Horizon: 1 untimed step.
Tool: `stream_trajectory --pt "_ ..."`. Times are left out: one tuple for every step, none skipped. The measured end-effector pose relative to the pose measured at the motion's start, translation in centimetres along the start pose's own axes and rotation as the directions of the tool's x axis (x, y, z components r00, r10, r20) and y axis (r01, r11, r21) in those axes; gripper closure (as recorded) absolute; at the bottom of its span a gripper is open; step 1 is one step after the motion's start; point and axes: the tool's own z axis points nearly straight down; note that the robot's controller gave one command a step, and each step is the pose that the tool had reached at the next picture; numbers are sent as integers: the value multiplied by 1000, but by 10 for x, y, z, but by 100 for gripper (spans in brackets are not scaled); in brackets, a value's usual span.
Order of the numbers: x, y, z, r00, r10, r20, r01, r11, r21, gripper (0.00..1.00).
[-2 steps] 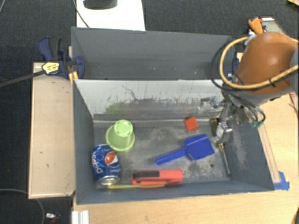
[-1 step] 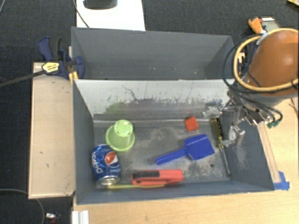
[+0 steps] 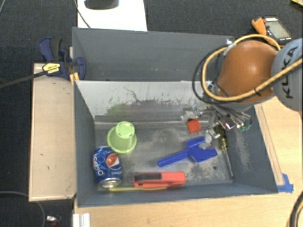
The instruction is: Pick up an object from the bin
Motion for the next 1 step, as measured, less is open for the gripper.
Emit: stream_trajectory --pt "3 11 28 999 -49 -6 49 999 -3 0"
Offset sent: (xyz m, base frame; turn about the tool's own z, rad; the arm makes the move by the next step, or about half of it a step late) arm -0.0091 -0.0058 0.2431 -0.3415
